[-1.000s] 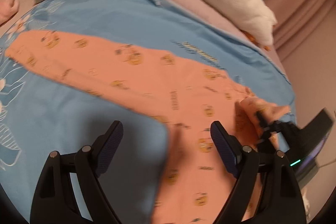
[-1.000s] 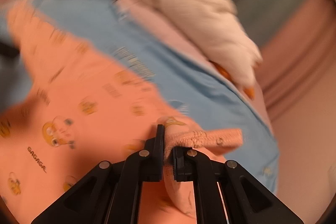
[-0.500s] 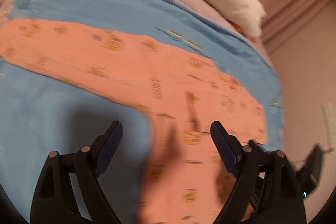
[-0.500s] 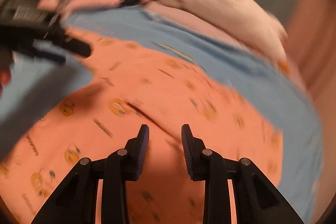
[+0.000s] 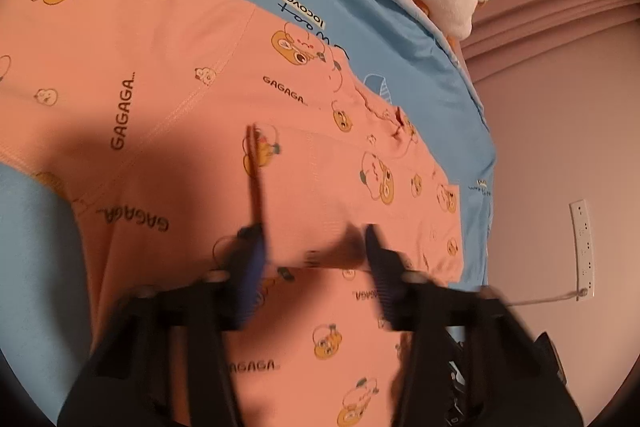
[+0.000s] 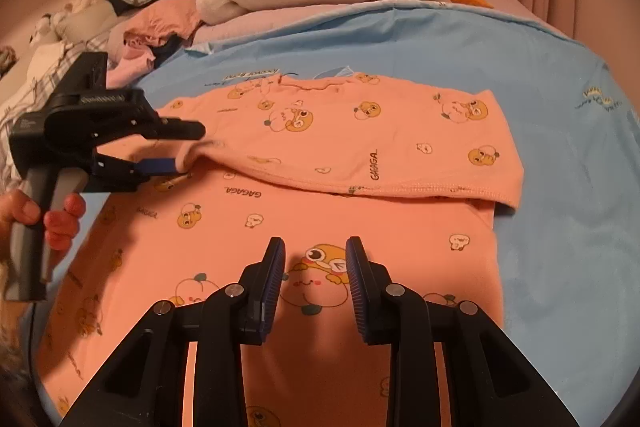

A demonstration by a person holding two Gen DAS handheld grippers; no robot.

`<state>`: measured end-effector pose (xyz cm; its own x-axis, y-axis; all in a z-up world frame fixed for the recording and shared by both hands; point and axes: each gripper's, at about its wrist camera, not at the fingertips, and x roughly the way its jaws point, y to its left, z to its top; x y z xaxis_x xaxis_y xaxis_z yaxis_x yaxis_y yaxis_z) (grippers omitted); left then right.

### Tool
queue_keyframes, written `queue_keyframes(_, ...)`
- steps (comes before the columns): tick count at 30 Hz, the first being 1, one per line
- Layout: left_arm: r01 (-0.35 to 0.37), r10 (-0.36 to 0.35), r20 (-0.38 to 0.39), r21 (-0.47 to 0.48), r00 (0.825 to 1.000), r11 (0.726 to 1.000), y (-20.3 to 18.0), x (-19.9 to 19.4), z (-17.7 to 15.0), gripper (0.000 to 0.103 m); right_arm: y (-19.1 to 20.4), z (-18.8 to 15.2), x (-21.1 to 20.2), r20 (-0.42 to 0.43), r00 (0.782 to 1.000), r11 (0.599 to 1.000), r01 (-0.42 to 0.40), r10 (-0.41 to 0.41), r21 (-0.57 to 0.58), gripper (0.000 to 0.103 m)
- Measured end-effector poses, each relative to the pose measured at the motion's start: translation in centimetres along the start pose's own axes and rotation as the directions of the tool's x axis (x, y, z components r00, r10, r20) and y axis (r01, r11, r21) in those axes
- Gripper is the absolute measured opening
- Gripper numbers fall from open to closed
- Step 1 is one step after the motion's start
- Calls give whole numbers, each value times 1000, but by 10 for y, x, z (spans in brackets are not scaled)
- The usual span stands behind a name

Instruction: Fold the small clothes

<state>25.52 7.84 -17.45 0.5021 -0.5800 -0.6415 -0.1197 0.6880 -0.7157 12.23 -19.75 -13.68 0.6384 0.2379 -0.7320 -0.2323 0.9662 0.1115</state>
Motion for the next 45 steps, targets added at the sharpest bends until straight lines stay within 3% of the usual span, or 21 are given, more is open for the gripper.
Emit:
queue_keyframes(2, 7, -7, -1, -3, 1000, 1000, 2, 2, 3, 12, -5, -2, 1, -4, 1000, 1000, 9, -9, 25, 29)
queue_keyframes(9, -80, 63, 134, 127, 989, 989, -17, -28, 1, 11, -28, -9, -18, 38, 999, 992, 26, -31, 123, 29)
queue_keyframes(14, -201, 160, 205, 202, 966, 959, -20, -45, -1, 12, -50, 7, -29, 87, 995, 981, 38, -55, 188, 29)
queue_keyframes(17, -215, 186, 156, 198, 970, 956, -9, -37, 2, 19, -60, 27, -25, 117, 991, 975, 40, -67, 219, 29)
queue_keyframes(20, -242, 228, 93, 185, 969, 952, 3, -28, 1, 47, -65, 53, -1, 98, 991, 974, 71, -93, 215, 29)
queue_keyframes(22, -232, 220, 85, 164, 972, 959, 10, -33, -1, 48, -68, 61, 21, 35, 991, 975, 117, -126, 189, 29)
queue_keyframes(25, -228, 213, 114, 142, 970, 963, 18, -58, -3, 52, -81, 58, 58, -147, 956, 951, 275, -255, 138, 28)
queue_keyframes(26, -226, 207, 136, 136, 969, 965, 23, -71, -4, 57, -86, 55, 56, -132, 962, 953, 260, -241, 156, 27)
queue_keyframes(27, -227, 207, 158, 124, 966, 966, 29, -84, -4, 63, -88, 54, 51, -123, 964, 952, 255, -236, 168, 26)
queue_keyframes(31, -239, 231, 226, 9, 946, 971, 71, -132, -1, 64, -77, 55, 27, -85, 952, 943, 304, -295, 133, 27)
queue_keyframes(35, -176, 223, 272, -186, 936, 967, 121, -164, 8, 64, -37, 59, 6, -10, 977, 975, 213, -213, 69, 27)
queue_keyframes(38, -121, 216, 316, -292, 924, 949, 151, -174, 15, 64, -6, 62, 0, 16, 989, 988, 147, -147, 38, 27)
queue_keyframes(42, -2, 192, 424, -408, 885, 913, 186, -186, 25, 64, 28, 65, 7, 10, 998, 998, 62, -62, 4, 27)
queue_keyframes(45, 29, 222, 495, -449, 840, 893, 203, -200, 38, 64, 55, 67, 17, -4, 1000, 998, 18, -18, -58, 27)
